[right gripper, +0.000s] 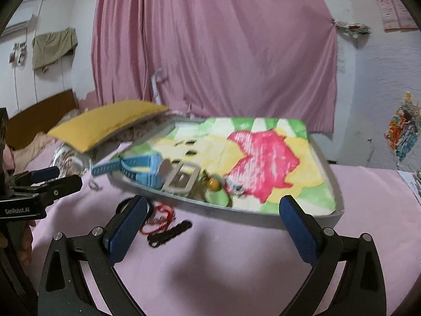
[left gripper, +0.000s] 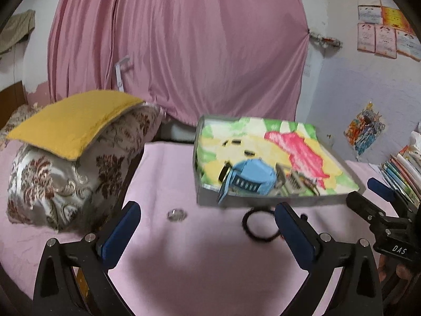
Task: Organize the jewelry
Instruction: 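Move both open grippers back toward the remaining jewelry on the bedspread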
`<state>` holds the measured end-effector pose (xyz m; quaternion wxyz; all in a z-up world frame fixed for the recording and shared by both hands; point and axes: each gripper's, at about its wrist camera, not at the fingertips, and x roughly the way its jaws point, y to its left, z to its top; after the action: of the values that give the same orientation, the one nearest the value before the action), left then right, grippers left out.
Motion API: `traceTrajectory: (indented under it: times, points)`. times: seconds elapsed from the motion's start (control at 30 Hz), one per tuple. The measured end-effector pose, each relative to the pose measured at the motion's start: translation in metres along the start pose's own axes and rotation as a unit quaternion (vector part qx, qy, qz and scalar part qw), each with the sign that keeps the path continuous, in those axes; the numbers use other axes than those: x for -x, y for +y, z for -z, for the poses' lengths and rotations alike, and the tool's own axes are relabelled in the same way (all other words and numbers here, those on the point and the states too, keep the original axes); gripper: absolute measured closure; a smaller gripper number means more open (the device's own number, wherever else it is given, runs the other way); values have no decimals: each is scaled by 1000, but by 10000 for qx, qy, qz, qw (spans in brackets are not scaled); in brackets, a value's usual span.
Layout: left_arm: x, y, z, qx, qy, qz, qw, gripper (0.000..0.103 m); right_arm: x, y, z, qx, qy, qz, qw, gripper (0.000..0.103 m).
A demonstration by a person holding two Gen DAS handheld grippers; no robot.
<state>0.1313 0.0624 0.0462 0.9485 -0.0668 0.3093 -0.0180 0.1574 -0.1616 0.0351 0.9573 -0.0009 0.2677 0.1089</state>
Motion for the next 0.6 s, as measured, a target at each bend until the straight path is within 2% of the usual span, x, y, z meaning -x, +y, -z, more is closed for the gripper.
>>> traceTrajectory:
  times: [0.33,0.6]
  points:
    - [-26,18,12,221,762,-219,9966,1,-19,12,4,190,623,-99,9978,5]
    - [-44,30,9,413,1075,-131,9933,1,-36,23,6,284,1079,-125,9937,5]
